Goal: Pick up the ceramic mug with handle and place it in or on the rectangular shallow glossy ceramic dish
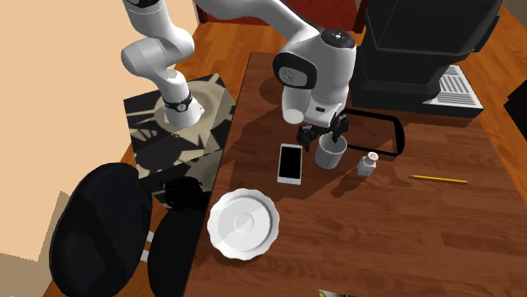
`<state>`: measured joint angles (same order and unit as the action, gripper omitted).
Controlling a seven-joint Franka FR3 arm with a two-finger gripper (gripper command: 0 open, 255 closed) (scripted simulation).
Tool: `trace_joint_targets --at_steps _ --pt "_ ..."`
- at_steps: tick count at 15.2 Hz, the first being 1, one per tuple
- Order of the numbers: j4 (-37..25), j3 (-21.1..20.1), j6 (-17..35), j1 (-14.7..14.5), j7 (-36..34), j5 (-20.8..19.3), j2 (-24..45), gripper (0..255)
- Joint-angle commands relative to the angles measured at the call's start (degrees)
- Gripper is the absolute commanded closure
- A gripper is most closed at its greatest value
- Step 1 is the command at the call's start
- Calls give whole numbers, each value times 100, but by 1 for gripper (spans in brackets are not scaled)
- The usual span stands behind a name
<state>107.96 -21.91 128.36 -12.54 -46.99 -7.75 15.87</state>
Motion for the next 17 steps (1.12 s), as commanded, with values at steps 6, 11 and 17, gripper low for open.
trace_joint_targets --at_steps 6,11,17 --pt "68 66 391 -69 -127 -180 338 0" --pt "68 66 391 -69 -127 -180 338 0" --pt "68 66 390 -69 -127 -179 338 255"
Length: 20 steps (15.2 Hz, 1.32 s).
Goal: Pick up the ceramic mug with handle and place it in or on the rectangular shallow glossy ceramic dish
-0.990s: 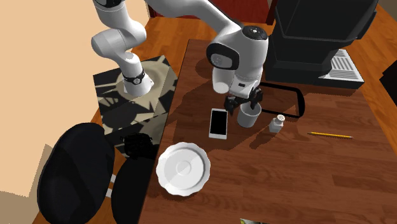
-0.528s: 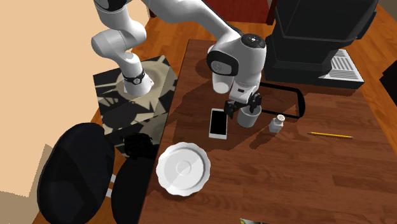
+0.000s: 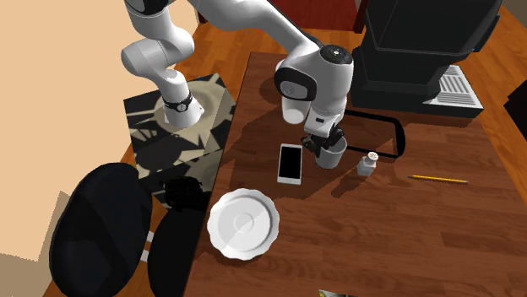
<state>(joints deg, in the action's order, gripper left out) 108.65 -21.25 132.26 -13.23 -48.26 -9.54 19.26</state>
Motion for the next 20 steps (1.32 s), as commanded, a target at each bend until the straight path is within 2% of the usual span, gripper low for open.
trace_joint_targets --at_steps 1,6,20 --pt "0 0 0 0 0 0 0 255" --pt "0 0 1 0 0 0 0 255" --pt "-489 -103 -924 71 181 271 -473 255"
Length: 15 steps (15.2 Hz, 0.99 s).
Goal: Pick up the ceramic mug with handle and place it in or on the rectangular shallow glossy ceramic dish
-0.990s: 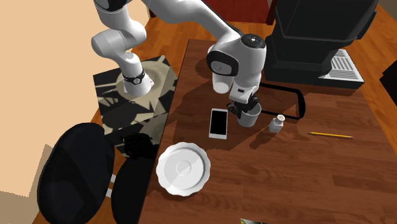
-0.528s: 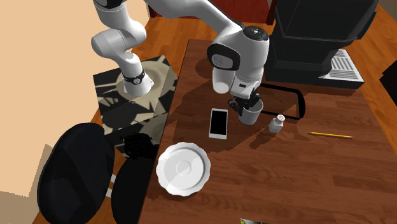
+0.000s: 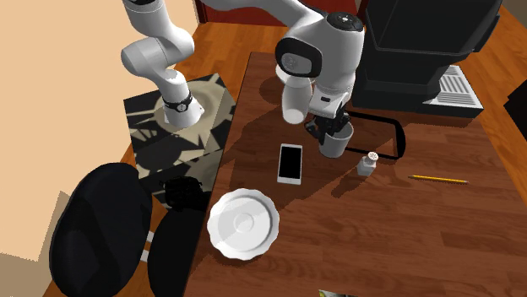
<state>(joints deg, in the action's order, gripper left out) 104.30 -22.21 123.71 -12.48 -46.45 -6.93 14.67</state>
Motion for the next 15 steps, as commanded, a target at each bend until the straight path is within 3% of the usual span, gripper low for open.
trace_joint_targets --at_steps 1,9,15 --pt "-100 -11 -137 -2 10 24 -40 255" --pt "-511 -40 -700 11 76 119 -206 255" --pt "-1191 -256 -1012 -581 -758 -196 237 255"
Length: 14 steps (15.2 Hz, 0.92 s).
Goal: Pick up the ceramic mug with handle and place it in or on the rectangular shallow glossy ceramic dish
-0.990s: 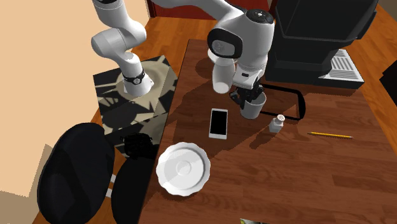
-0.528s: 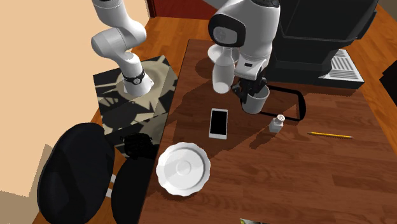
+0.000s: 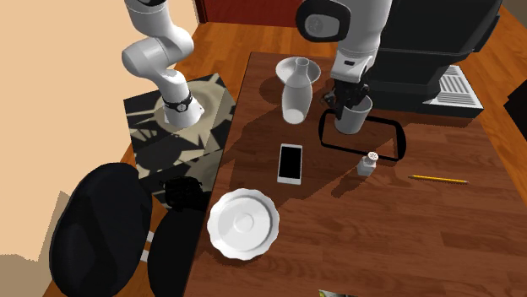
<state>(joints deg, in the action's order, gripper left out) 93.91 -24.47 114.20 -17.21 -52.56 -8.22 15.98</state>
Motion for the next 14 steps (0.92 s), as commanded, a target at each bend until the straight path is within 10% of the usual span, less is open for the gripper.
trace_joint_targets --at_steps 1,10,14 --pt "-296 -58 -125 -216 -283 -126 201 255" --pt "-2112 -177 -937 -1389 -1360 -715 1352 255" --pt "-1997 -164 -760 -1430 -1429 -753 1423 255"
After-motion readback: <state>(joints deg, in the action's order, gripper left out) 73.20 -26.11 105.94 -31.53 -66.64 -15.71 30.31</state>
